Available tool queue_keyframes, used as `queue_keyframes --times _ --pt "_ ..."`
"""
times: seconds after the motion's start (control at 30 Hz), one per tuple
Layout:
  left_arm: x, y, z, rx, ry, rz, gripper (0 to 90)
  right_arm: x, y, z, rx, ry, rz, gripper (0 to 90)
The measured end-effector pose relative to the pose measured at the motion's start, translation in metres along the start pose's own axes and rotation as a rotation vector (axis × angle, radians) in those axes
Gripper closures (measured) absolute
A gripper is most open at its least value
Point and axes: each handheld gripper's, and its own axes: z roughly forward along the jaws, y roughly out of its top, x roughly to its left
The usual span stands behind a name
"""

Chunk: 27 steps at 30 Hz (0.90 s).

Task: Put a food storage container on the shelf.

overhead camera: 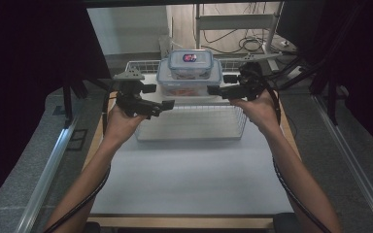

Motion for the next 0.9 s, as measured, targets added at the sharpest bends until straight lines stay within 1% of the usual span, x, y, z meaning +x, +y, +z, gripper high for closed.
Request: queue_keyframes --times 0.07,0.3,0.43,0.53,0.73,0.9 --pt "-0.002 -0.005 0.001 0.002 -0.003 0.006 4.7 0.004 -0.004 -0.001 0.009 0.002 0.004 14.2" --pt "-0.007 -0.021 0.003 -0.004 -0.004 0.018 4.1 0.011 -0.016 -0.002 0.030 -0.007 -0.021 14.3" --pt "-0.012 -0.029 0.004 0.003 0.010 0.042 3.9 0.014 -0.024 -0.002 0.038 -0.008 -0.033 14.2" --pt "-0.016 -0.035 0.005 0.004 0.011 0.050 3.9 0.017 -0.030 -0.002 0.042 -0.006 -0.040 14.1" --pt "-0.024 -0.049 0.010 0.014 0.012 0.063 3.9 0.021 -0.047 -0.002 0.057 0.015 -0.032 13.1" --pt "-0.027 -0.064 0.014 0.019 0.015 0.060 3.9 0.022 -0.062 -0.002 0.067 0.026 -0.021 11.5"
